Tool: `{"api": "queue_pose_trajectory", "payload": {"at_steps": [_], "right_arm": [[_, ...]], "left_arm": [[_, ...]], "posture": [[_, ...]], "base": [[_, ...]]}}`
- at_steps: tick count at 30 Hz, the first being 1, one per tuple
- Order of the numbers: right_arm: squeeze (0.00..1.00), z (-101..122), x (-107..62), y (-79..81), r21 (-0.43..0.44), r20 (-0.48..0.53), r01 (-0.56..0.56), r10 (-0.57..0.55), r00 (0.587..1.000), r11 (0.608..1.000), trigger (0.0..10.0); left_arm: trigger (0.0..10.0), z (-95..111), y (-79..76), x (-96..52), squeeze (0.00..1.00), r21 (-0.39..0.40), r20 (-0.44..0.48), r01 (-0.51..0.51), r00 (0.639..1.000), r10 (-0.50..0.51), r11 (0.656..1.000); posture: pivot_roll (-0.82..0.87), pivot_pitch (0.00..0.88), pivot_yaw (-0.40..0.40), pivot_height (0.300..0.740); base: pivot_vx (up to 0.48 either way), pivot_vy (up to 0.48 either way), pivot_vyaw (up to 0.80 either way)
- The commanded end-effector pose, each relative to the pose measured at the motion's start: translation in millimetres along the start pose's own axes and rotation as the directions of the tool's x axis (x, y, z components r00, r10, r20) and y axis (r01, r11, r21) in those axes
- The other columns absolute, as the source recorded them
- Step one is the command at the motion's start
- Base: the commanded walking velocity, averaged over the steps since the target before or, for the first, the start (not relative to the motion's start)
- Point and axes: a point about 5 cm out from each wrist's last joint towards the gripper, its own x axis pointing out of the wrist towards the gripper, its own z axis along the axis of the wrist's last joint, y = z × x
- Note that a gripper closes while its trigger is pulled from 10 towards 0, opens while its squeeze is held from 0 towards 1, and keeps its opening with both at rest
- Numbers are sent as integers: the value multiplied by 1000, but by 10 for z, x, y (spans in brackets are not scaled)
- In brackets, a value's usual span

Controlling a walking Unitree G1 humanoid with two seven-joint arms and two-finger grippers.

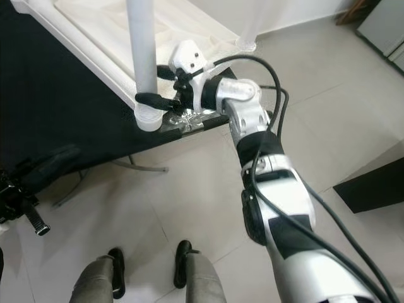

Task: Building children table

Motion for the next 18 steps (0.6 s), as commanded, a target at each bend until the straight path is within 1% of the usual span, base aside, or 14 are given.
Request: {"api": "queue_pose_trajectory", "payload": {"at_steps": [1, 5, 6, 8, 14, 18], "right_arm": [[0, -45, -38, -26, 3, -14, 25, -25, 1000, 1000, 10000], [0, -74, -15, -7, -2, -27, -12, 12, 1000, 1000, 10000], [0, -100, -5, 17, 9, -28, -37, 38, 999, 999, 0], [0, -117, 18, 53, 41, -10, -79, 80, 997, 996, 0], [0, -60, 49, 51, 67, 29, -120, 118, 993, 991, 0], [0, -70, 12, 24, 66, 25, -97, 96, 995, 993, 0]], "left_arm": [[10000, 20, -44, -22, 0, -7, -8, 14, 1000, -14, 1000], [10000, 23, -43, -40, 0, -6, -14, 7, 1000, -7, 1000], [10000, 26, -47, -46, 0, -6, -15, 3, 1000, -3, 1000], [10000, 29, -54, -52, 0, -5, -16, -1, 1000, 1, 1000], [10000, 35, -57, -61, 0, -6, -18, -7, 1000, 7, 1000], [10000, 35, -53, -64, 0, -4, -19, -10, 1000, 10, 1000]], "posture": [[149, 393, -148, 740], [150, 395, -149, 740], [142, 404, -165, 740], [136, 403, -171, 740], [133, 404, -171, 740], [128, 401, -170, 740]], "base": [[0, 0, 0], [0, 0, 0], [0, 0, 0], [0, 0, 0], [0, 0, 0], [0, 0, 0]]}}
